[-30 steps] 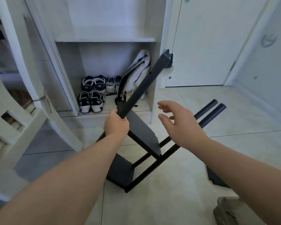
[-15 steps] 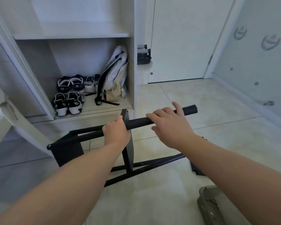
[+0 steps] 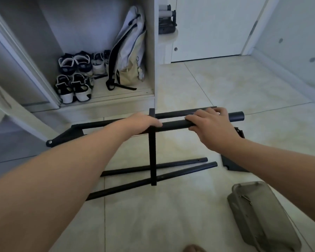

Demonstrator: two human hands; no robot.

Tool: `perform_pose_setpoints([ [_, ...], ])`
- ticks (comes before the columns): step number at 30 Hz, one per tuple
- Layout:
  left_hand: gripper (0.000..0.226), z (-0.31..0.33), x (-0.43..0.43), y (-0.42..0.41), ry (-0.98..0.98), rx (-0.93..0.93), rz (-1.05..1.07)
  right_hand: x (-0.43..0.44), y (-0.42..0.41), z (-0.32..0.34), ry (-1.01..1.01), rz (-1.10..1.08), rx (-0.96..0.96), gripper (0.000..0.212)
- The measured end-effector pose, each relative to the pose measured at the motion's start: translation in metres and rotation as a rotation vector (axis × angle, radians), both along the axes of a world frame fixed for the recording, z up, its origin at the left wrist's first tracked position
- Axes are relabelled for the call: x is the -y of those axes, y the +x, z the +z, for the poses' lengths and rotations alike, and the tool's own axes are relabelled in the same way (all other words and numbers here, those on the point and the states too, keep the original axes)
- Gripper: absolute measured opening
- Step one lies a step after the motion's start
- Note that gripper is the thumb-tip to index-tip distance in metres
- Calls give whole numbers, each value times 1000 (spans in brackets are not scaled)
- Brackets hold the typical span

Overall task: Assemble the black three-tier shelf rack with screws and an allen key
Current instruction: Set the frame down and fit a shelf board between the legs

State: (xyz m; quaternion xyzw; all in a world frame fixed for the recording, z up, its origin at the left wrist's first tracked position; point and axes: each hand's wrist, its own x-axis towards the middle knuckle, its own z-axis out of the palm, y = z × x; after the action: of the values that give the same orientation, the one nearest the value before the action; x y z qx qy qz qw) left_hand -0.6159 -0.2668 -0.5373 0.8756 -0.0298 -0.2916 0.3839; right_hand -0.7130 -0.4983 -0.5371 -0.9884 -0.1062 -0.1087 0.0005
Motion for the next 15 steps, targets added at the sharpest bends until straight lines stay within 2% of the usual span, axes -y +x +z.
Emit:
perform_pose_setpoints([
  [2,34,-6,0,4,18,-23,66,0,1,-8,8,20,-10,28],
  [6,34,-20,-2,12,153,-55,26,4,0,-25,39,49,-43,25],
  [11,30,-46,-11,13,48,-347,-53,10,-4,-49,57,70,-155,22],
  [15,17,-72,-20,11,22,-379,-57,16,-8,-71,58,48,-231,21],
])
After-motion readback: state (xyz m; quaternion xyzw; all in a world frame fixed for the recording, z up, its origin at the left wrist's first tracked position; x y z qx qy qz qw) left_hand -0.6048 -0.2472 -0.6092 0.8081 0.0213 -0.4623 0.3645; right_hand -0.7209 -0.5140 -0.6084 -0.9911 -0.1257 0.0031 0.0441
